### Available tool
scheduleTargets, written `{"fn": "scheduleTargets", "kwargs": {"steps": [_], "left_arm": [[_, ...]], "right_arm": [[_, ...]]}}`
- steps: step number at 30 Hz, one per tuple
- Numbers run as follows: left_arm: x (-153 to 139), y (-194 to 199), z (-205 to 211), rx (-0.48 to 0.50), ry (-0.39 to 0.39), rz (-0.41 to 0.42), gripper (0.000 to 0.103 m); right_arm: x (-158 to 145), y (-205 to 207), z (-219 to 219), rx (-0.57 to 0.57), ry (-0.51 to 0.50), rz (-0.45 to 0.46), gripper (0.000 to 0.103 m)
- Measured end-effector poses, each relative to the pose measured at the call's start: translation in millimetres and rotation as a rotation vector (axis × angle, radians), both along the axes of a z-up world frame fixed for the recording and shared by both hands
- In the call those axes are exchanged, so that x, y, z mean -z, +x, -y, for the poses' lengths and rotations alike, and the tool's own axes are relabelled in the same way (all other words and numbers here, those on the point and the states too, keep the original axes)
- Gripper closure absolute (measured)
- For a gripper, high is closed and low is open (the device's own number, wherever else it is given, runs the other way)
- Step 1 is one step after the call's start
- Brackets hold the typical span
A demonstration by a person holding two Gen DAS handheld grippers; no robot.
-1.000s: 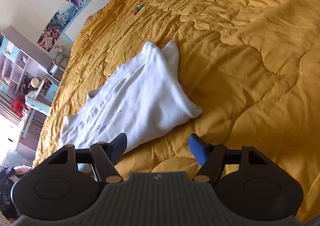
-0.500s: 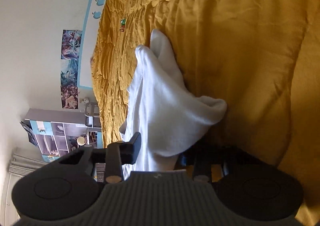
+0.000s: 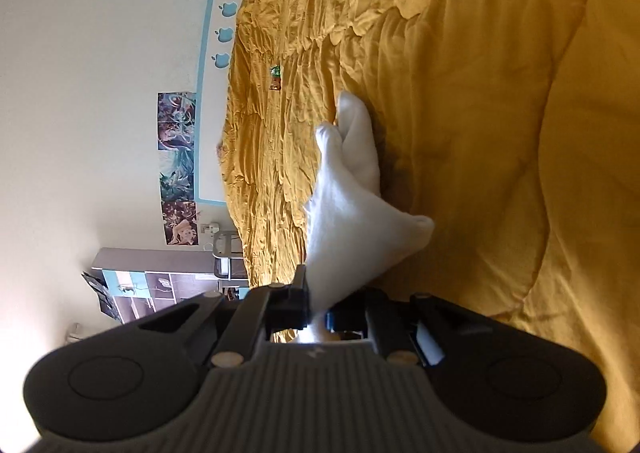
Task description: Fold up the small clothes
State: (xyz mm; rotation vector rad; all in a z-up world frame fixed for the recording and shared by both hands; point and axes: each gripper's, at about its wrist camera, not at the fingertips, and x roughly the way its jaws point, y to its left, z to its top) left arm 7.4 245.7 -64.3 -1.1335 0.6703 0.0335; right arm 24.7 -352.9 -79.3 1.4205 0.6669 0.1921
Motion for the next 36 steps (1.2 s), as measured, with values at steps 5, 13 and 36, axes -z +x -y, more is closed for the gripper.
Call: {"fn": "scheduleTargets", "kwargs": {"steps": [5,13,36], "left_arm": [[-10,-28,-5,0.029,-0.008,-0.034,0.091],[2,-52,3,0.095,0.114,-0.095,0.09],[-38,-51,7,-0.011,0.459,-0.229,0.068]], "right_arm": [[-26,-28,2,-0.059,-0.012,0.024,0.1],[-16,-66,7,-0.113,-0.134,-0.064,0.1],[10,-32,-5,-0.153,-0.178,-0.08,0.054]]}}
